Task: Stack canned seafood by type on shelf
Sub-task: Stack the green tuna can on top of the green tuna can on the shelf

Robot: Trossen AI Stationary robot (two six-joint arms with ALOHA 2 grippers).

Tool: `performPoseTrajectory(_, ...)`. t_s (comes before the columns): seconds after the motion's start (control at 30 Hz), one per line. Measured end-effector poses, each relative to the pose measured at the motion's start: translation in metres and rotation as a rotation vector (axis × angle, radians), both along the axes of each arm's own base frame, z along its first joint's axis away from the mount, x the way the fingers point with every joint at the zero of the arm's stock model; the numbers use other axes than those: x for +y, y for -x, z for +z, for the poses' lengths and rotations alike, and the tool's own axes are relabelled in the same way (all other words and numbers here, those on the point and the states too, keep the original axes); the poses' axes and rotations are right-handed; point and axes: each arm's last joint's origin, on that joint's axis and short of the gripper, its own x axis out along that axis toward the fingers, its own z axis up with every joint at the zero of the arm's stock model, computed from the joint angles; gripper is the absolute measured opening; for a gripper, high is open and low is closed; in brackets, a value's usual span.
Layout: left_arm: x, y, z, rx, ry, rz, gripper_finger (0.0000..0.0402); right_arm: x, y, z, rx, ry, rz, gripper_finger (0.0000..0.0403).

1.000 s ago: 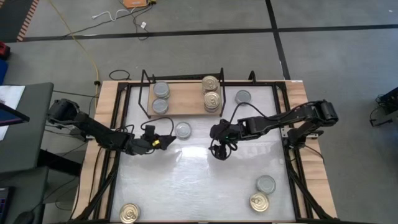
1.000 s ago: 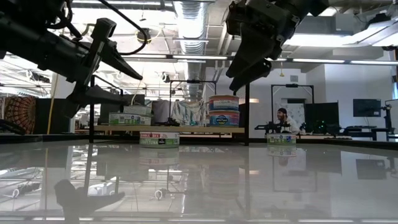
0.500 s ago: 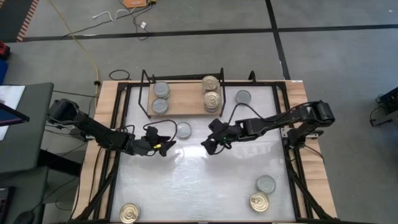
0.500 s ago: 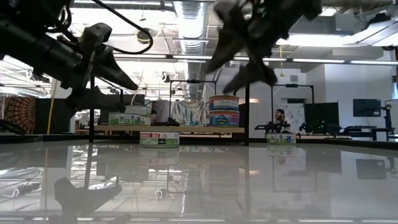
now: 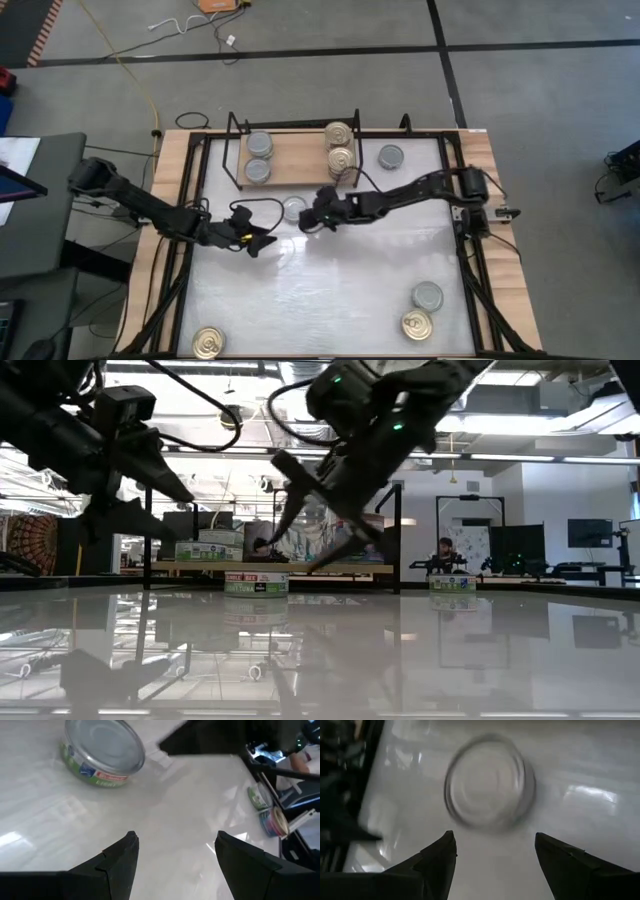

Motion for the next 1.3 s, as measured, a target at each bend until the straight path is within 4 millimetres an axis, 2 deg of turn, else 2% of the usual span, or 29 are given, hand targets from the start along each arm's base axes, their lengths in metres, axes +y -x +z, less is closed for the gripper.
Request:
performPoseTrajectory(0.1, -0.001, 0.004, 0.000, 0.017, 0.007, -0.007, 0.0252, -0.016, -0.011, -0.003, -0.008, -0.042, -0.081, 0.0285)
performPoseTrajectory(0.27, -0.003, 0.006, 0.002, 0.014, 0.011, -0.026, 0.0251, -0.030, -0.015, -0.010, 0.063, -0.057, -0.130, 0.0252)
performPoseTrajectory(0.6, -0.004, 0.010, -0.004, 0.080, 0.024, -0.014, 0.0251, -0.039, -0.017, -0.006, 0.041, -0.028, -0.120, 0.0105)
performPoseTrajectory(0.73, -0.003, 0.011, -0.006, 0.096, 0.029, -0.006, 0.0251, -0.038, -0.019, -0.004, 0.014, -0.011, -0.096, 0.0068)
performPoseTrajectory(0.97, -0.003, 0.011, -0.006, 0.094, 0.043, 0.002, 0.0251, -0.039, -0.021, -0.010, 0.014, -0.010, -0.099, 0.0056)
performPoseTrajectory(1.13, -0.003, 0.011, -0.006, 0.096, 0.051, 0.005, 0.0251, -0.032, -0.026, -0.018, 0.001, -0.013, -0.081, 0.0056)
performPoseTrajectory(1.3, -0.005, 0.012, -0.007, 0.100, 0.051, -0.001, 0.0251, -0.030, -0.028, -0.016, -0.030, -0.007, -0.070, 0.0056)
